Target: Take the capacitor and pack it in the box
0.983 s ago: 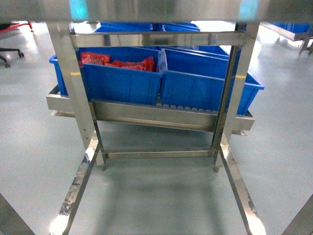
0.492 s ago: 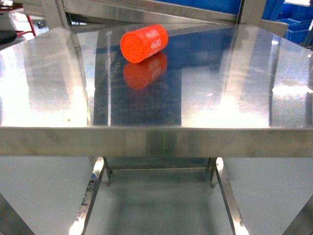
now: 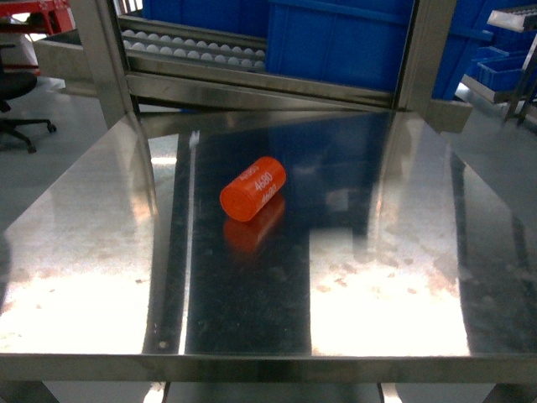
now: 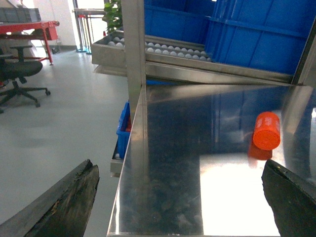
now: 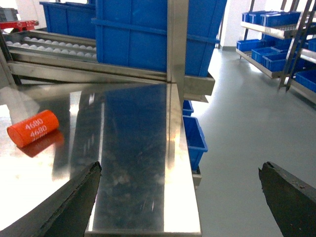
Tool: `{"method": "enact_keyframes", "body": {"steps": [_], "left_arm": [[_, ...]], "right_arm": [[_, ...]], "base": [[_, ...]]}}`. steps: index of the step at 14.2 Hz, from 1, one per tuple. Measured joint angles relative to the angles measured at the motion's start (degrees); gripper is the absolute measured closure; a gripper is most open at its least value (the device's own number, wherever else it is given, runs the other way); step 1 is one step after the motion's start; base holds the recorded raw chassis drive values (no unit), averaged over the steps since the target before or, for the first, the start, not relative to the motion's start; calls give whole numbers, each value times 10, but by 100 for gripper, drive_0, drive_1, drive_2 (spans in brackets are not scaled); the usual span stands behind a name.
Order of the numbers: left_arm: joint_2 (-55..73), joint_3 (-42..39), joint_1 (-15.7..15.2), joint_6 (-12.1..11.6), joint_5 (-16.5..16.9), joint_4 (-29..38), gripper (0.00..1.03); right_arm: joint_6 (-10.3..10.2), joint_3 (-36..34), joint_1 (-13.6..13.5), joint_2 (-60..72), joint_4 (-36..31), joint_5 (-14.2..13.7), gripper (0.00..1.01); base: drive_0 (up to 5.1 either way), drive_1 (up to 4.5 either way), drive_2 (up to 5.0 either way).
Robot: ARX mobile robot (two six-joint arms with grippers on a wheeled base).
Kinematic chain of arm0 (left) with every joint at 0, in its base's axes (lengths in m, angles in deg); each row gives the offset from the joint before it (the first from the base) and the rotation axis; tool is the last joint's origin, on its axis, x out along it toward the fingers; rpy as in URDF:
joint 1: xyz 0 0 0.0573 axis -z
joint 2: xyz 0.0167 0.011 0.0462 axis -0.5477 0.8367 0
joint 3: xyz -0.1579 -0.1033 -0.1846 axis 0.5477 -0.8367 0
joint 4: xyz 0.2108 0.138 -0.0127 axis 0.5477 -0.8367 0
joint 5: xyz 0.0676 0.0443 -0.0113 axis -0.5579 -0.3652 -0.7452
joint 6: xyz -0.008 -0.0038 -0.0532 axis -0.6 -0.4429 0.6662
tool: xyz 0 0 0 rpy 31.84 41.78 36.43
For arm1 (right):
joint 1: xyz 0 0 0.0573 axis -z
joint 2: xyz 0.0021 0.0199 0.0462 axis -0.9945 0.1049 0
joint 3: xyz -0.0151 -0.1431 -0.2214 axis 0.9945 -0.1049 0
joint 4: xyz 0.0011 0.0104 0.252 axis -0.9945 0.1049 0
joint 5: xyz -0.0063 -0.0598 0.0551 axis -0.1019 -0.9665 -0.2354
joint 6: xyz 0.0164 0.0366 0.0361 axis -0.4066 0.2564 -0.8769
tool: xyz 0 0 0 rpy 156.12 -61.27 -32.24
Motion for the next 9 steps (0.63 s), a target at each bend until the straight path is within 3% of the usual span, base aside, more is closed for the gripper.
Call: {"method": "enact_keyframes", "body": {"steps": [9], "left_arm": [[0, 0, 0, 0, 1, 0, 5]], "right_arm": [[-1, 0, 0, 0, 1, 0, 3]], "base": [[0, 0, 0]]}}
